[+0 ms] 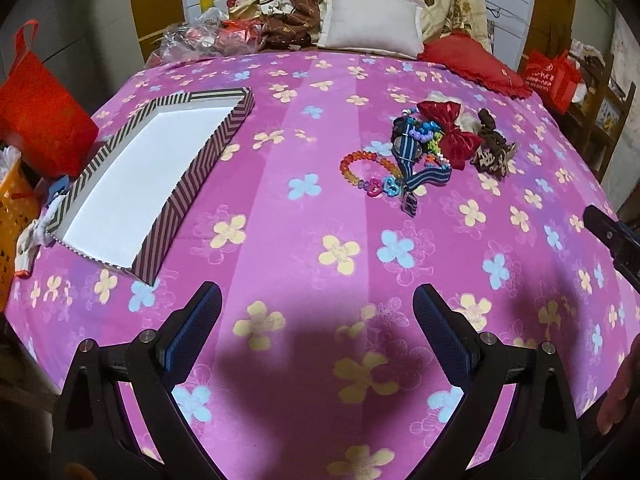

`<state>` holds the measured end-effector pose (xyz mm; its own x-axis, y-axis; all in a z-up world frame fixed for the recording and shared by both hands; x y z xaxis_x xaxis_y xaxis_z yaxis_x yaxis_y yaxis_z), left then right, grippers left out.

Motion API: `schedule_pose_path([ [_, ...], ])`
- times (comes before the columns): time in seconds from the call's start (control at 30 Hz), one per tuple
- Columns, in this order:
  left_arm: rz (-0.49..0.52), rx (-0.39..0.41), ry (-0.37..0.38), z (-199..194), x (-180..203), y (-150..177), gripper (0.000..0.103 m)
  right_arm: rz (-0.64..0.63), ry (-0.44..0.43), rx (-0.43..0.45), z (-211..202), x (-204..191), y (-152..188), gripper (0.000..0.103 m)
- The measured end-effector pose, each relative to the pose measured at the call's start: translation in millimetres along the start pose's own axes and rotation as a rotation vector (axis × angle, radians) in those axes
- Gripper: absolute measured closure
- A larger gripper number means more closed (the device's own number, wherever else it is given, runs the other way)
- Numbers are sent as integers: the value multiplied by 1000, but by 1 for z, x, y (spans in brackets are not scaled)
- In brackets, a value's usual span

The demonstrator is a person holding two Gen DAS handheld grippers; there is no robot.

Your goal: Organize jewelry

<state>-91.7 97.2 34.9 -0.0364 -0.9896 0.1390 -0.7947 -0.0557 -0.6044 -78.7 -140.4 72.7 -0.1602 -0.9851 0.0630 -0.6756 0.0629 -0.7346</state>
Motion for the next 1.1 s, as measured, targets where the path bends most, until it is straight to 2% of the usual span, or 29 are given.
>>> schedule_pose_path([
  [0.03, 1, 0, 6, 0, -1, 0, 15, -4, -14, -11, 2, -4, 0, 29],
  [0.13, 13, -18, 9, 1, -2, 3, 23, -5, -27, -31, 6, -11, 4, 29],
  [0.3, -4, -18, 3, 1, -9, 3, 23, -34, -45, -79, 13, -21, 16, 38],
  [0.63, -5, -15, 0, 3, -16, 0, 23, -46, -95, -128, 20, -30, 25, 40],
  [0.7, -9, -25, 20, 9, -20, -5, 23, -33, -115, -148, 24, -30, 27, 40],
  [0.8, -10, -40, 23, 19, -27, -15, 23, -25, -133, -173, 31, -31, 32, 52],
  [1.1, 1, -62, 45, 54, -35, -55, 23, -8, -128, -205, 50, -27, 37, 52],
])
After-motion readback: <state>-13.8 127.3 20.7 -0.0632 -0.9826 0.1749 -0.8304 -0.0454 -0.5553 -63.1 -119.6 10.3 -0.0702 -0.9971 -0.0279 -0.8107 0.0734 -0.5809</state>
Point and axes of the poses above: each gripper's, at about its wrist camera, not at the fingertips, and z roughly the way its jaws point, x to its right, y to its underside, the point moved 5 cm from there along z, roughly the way its jaws point, and after that the axes turned 9 degrees about y, right-handed, at the moved point
